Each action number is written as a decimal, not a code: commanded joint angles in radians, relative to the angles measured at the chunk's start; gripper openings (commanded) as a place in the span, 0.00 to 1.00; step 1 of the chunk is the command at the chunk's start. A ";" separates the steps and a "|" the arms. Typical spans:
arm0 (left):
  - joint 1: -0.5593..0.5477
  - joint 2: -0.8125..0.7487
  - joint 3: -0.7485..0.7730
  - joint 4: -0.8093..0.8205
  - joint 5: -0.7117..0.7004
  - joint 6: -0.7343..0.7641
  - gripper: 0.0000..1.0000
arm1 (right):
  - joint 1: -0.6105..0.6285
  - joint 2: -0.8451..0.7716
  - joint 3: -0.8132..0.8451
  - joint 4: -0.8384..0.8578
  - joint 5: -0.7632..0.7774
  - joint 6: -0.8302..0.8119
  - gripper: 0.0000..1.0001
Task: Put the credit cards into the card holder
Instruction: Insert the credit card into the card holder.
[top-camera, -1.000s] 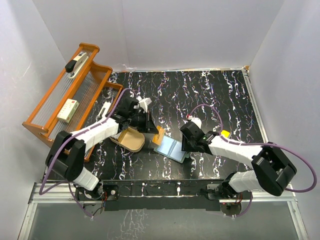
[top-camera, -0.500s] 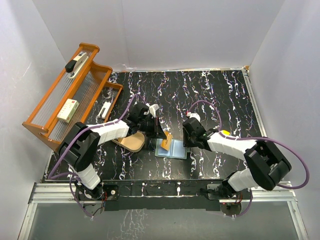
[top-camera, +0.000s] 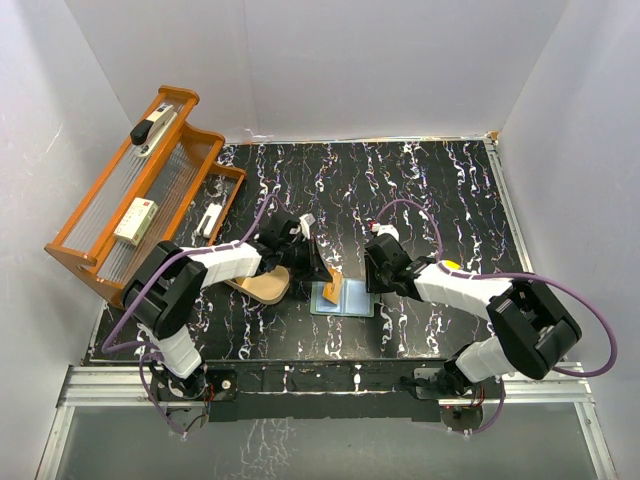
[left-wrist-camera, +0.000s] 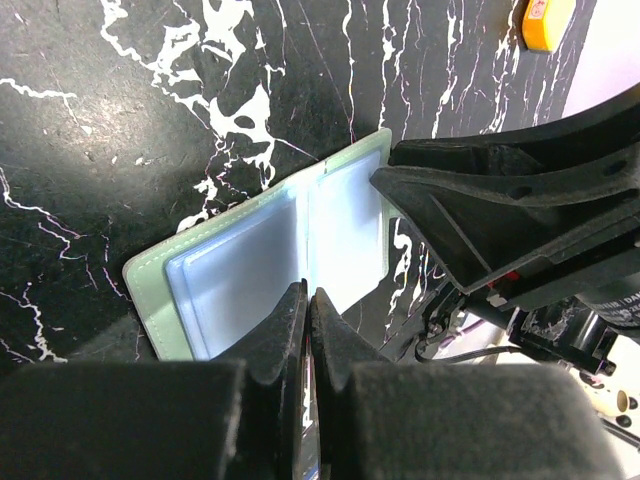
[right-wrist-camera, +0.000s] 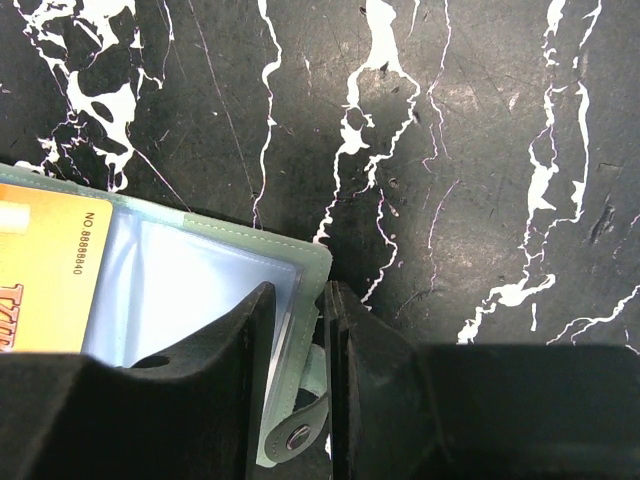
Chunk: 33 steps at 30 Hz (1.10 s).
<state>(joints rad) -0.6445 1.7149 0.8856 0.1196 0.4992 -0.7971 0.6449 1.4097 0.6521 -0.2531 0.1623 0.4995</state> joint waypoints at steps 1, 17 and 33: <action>-0.013 0.014 -0.005 0.000 -0.013 -0.042 0.00 | -0.005 -0.028 0.014 0.002 -0.003 0.006 0.26; -0.044 0.050 0.031 -0.067 -0.057 -0.047 0.02 | -0.006 -0.064 0.050 -0.052 -0.015 0.025 0.32; -0.063 0.038 0.073 -0.134 -0.081 0.001 0.06 | -0.005 -0.061 0.026 -0.034 -0.023 0.033 0.28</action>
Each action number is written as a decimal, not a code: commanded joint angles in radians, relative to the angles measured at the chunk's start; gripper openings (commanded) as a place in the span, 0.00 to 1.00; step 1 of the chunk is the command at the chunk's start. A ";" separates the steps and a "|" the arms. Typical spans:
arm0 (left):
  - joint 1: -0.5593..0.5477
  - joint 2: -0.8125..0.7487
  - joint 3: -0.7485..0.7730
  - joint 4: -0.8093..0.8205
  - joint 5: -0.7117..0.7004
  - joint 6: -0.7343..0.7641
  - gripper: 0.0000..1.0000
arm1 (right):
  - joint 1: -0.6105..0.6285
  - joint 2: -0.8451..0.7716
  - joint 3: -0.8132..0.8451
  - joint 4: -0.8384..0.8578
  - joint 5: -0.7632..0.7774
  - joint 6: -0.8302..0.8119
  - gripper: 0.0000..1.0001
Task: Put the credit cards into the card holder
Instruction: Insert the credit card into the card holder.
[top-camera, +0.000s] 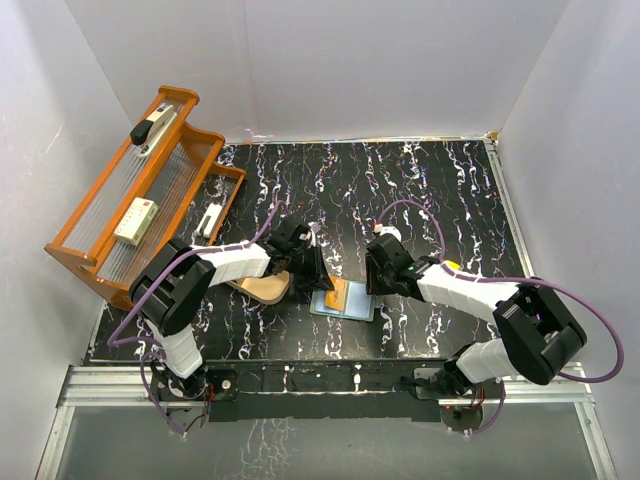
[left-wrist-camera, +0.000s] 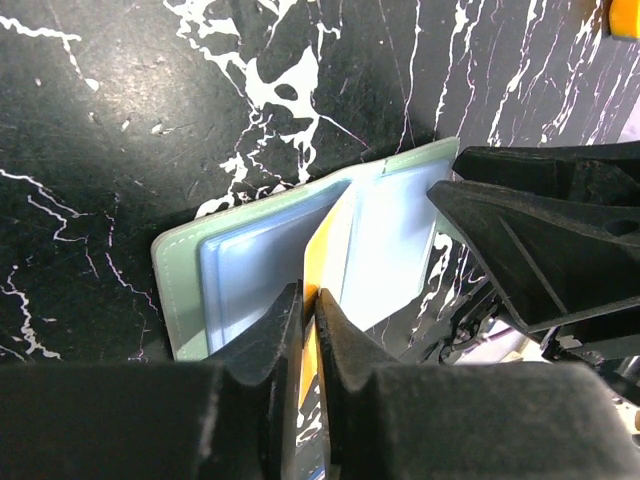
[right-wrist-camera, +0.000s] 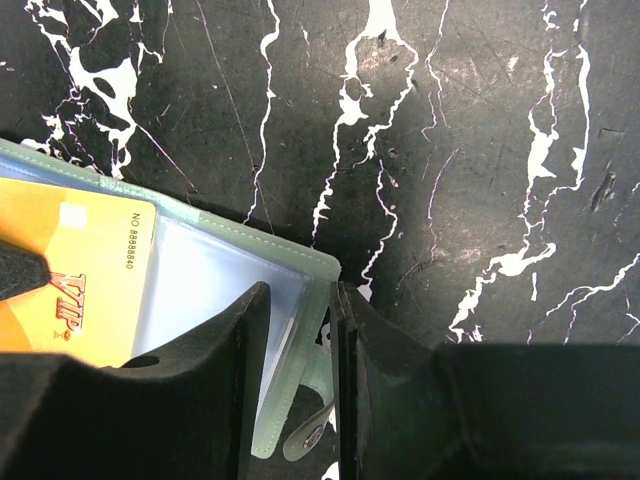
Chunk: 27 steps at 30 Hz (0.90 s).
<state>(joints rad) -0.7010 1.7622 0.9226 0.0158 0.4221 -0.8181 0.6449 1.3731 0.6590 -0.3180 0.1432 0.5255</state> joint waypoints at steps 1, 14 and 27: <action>-0.009 -0.010 0.037 -0.030 -0.003 0.024 0.04 | -0.005 -0.025 0.018 0.031 -0.004 0.007 0.28; -0.011 -0.002 0.033 0.017 0.086 0.038 0.00 | -0.007 0.008 -0.006 0.063 -0.002 0.007 0.26; -0.011 -0.056 0.036 0.007 0.101 0.034 0.00 | -0.005 0.014 -0.009 0.073 -0.006 0.008 0.26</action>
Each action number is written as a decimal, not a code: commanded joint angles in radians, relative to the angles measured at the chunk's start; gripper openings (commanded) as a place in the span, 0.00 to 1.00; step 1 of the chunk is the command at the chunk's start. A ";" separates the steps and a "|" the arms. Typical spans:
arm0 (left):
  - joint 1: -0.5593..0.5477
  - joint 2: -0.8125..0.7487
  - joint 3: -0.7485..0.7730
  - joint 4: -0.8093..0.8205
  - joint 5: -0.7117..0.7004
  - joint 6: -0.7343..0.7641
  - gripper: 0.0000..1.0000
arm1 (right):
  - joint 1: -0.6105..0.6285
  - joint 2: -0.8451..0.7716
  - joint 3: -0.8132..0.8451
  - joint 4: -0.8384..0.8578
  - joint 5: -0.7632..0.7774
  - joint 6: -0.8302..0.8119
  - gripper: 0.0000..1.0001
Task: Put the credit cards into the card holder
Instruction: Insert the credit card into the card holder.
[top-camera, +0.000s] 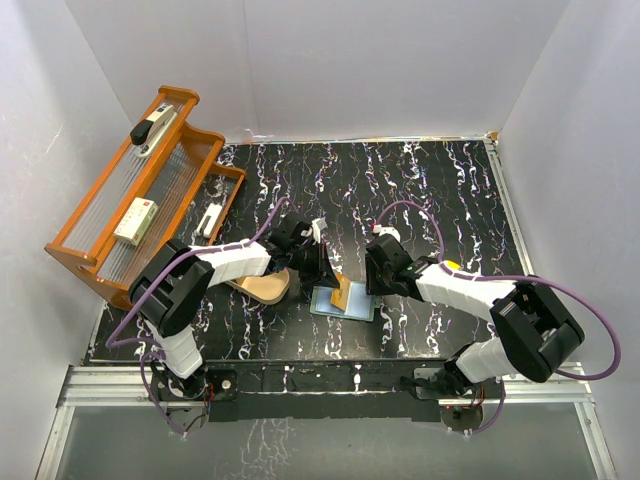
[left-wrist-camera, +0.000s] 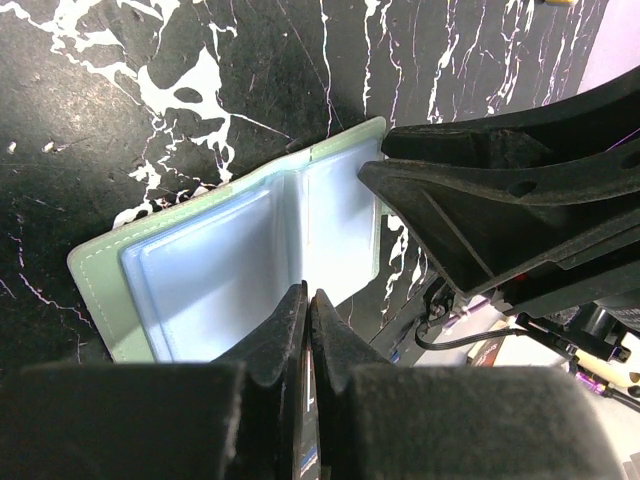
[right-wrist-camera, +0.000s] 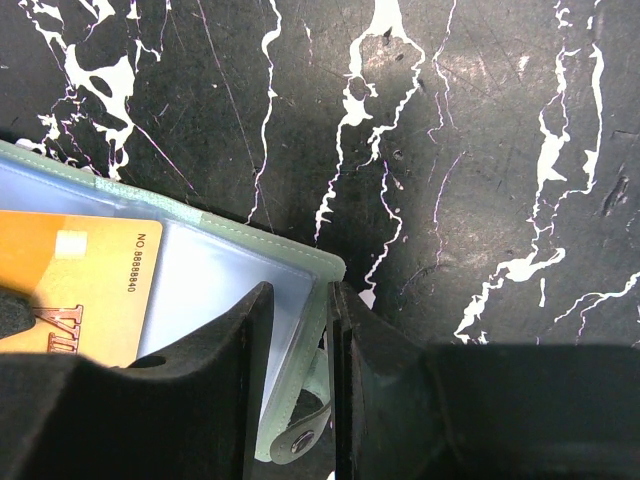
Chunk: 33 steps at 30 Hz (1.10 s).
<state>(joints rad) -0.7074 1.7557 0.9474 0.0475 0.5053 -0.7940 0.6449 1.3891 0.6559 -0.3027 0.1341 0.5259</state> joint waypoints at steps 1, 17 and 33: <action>-0.004 -0.043 0.011 -0.027 0.018 0.010 0.00 | -0.005 -0.001 -0.005 0.057 0.003 0.007 0.26; -0.004 0.043 -0.017 0.011 0.026 0.001 0.00 | -0.005 -0.008 -0.008 0.057 0.003 0.008 0.27; -0.004 0.079 -0.008 0.020 0.052 -0.002 0.00 | -0.005 0.001 -0.008 0.062 0.002 0.009 0.28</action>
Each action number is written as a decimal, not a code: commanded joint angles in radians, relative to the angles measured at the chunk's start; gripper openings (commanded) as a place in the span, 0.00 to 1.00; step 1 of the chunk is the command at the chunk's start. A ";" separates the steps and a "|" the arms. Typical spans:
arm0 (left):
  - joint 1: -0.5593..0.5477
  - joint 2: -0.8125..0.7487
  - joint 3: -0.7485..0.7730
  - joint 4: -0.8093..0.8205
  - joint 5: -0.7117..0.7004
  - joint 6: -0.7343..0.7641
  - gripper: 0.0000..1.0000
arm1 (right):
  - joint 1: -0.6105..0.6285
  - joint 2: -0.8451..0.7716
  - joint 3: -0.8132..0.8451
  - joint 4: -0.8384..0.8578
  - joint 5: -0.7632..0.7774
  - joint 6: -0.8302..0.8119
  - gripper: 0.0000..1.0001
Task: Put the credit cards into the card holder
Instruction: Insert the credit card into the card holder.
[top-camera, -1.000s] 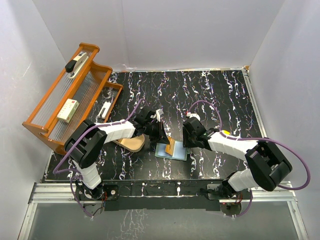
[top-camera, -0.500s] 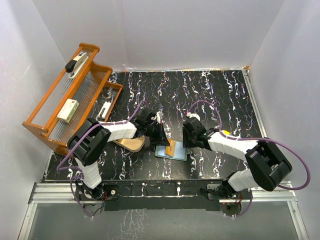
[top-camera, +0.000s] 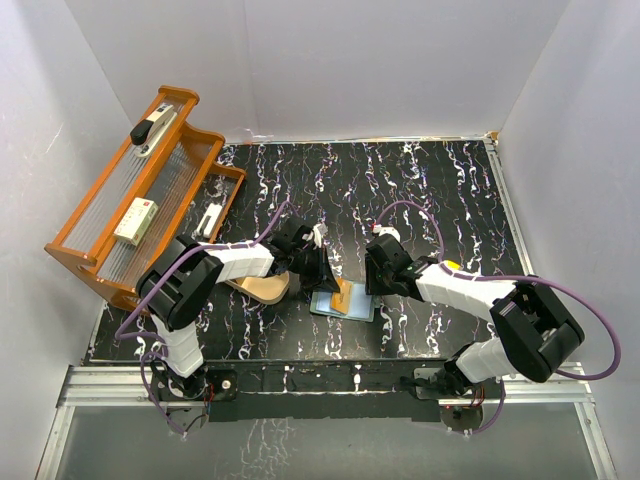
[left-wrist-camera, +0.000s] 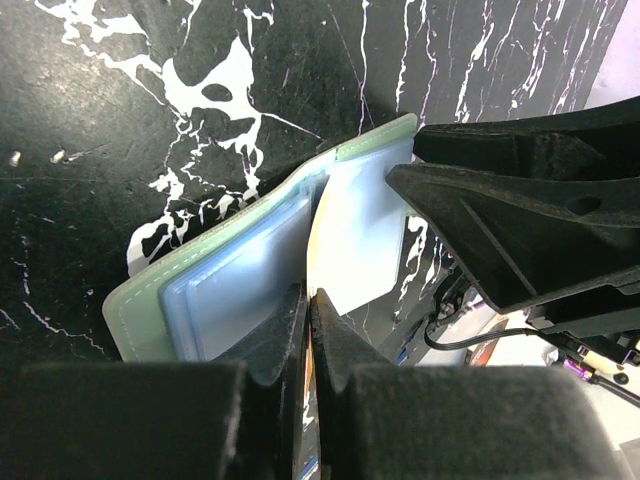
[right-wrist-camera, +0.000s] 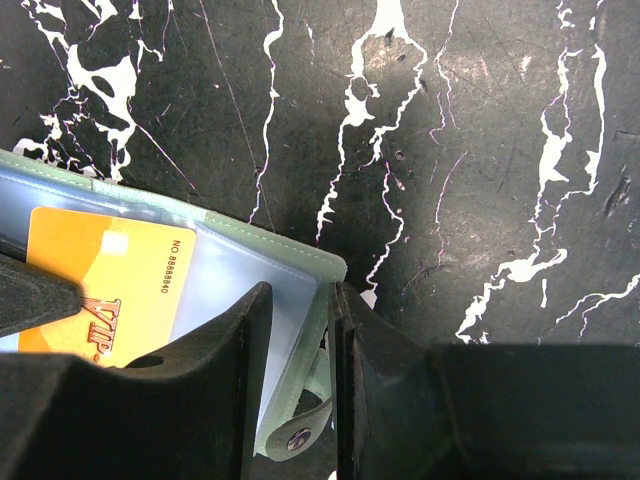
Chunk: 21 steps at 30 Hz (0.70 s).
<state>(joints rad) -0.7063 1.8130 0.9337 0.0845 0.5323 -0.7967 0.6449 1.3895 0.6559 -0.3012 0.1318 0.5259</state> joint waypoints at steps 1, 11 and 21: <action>-0.005 0.022 0.006 -0.015 0.029 -0.005 0.00 | -0.005 0.001 -0.008 0.060 0.004 0.009 0.28; -0.005 0.028 0.006 0.007 0.014 -0.044 0.00 | -0.006 -0.008 0.011 0.032 -0.008 0.024 0.29; -0.008 0.005 -0.013 -0.005 -0.037 -0.049 0.00 | -0.004 -0.097 0.027 -0.051 -0.051 0.120 0.35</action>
<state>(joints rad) -0.7067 1.8263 0.9333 0.1059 0.5350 -0.8394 0.6395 1.3331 0.6609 -0.3565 0.1024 0.5907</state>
